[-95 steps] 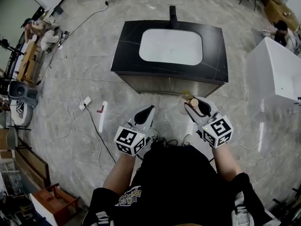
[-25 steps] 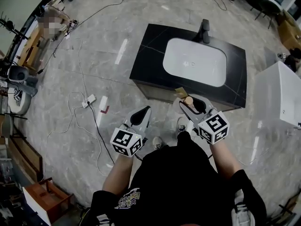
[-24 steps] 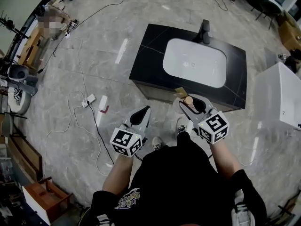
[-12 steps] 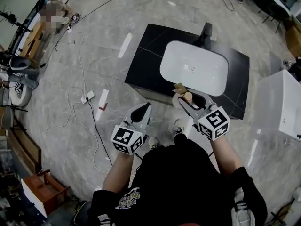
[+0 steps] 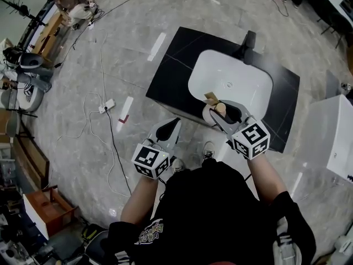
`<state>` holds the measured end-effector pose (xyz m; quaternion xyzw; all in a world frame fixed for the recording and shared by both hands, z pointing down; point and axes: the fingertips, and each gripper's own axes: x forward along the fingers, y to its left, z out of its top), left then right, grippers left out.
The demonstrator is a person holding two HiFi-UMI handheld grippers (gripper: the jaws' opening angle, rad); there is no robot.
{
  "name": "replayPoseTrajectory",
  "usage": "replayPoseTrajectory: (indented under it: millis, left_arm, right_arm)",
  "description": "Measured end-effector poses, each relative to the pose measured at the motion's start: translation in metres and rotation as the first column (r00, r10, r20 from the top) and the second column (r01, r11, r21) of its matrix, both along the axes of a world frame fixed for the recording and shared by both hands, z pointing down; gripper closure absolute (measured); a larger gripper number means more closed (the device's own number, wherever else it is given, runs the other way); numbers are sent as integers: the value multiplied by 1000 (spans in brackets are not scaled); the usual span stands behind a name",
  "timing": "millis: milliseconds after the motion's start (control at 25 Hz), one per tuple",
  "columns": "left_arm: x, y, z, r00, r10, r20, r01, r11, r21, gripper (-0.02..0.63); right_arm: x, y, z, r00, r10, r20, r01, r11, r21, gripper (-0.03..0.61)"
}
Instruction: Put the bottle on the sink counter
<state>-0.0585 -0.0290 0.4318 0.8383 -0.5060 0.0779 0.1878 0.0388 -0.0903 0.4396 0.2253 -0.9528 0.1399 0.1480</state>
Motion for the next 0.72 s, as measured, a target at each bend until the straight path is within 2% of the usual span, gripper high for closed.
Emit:
replayPoseTrajectory:
  millis: [440,720]
  left_arm:
    - [21,-23,-9,995,-98,7,98,995,10,612]
    - [21,-25,-1,995,-95,15,95,995,16,612]
  right_arm:
    - [17,-35,-5,996,-93,-9,93,996,12,414]
    - [17,-36,1,996,-88,-1,88,996,17,414]
